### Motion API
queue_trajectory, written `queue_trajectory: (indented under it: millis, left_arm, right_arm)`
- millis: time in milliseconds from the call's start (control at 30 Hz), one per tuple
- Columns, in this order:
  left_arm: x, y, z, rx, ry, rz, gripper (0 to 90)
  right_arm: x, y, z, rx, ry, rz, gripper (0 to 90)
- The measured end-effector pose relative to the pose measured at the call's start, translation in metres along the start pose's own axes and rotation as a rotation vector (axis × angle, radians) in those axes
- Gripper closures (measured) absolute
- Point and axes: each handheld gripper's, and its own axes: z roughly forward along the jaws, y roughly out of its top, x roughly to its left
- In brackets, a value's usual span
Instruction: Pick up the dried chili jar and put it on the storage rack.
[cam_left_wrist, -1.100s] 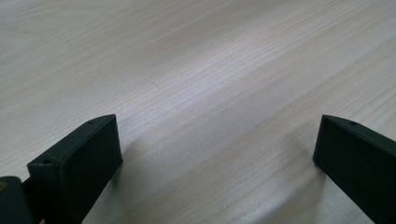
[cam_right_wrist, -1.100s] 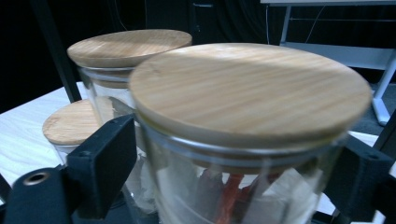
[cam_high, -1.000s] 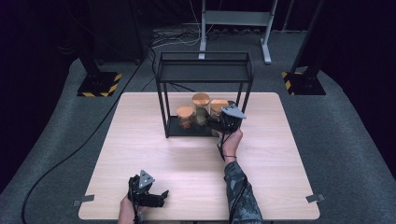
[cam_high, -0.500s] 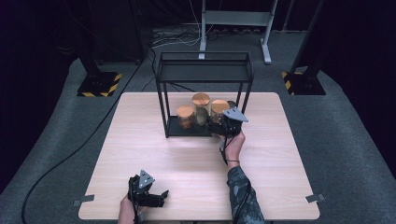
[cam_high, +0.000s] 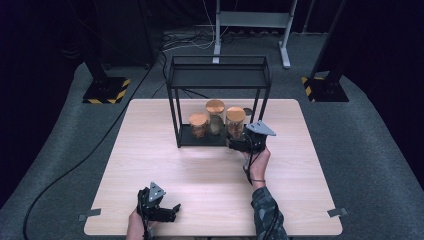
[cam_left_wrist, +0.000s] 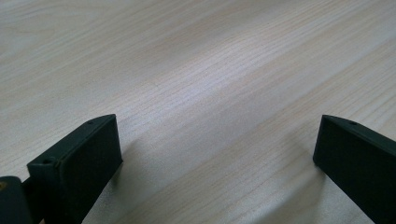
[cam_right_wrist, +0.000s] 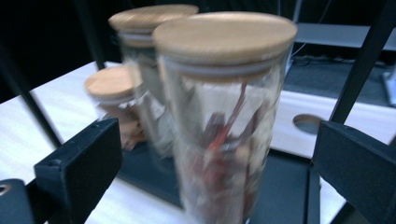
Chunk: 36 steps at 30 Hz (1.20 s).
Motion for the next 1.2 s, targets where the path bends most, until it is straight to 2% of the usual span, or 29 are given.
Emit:
queue_trajectory:
  millis: [300, 400, 667, 833, 900, 1133, 1200]
  left_arm:
    - [0.0, 0.0, 0.0, -0.003, 0.0, -0.002, 0.3]
    - [0.0, 0.0, 0.0, -0.002, 0.0, -0.003, 0.3]
    - [0.0, 0.0, 0.0, -0.003, 0.0, -0.002, 0.3]
    - [0.0, 0.0, 0.0, -0.005, 0.0, -0.003, 0.3]
    - [0.0, 0.0, 0.0, -0.003, 0.001, -0.002, 0.3]
    - [0.0, 0.0, 0.0, -0.003, 0.001, -0.001, 0.3]
    - [0.0, 0.0, 0.0, -0.004, 0.0, -0.002, 0.3]
  right_arm:
    - [0.008, -0.015, -0.028, 0.093, 0.05, -0.033, 0.0]
    - [0.012, -0.024, -0.039, 0.135, 0.057, -0.044, 0.0]
    - [0.015, -0.053, -0.064, 0.2, 0.063, -0.051, 0.0]
    - [0.016, -0.074, -0.079, 0.246, 0.064, -0.033, 0.0]
    - [0.015, -0.086, -0.085, 0.274, 0.069, -0.006, 0.0]
    - [0.011, -0.106, -0.093, 0.306, 0.07, 0.031, 0.0]
    - [0.011, -0.106, -0.095, 0.305, 0.07, 0.027, 0.0]
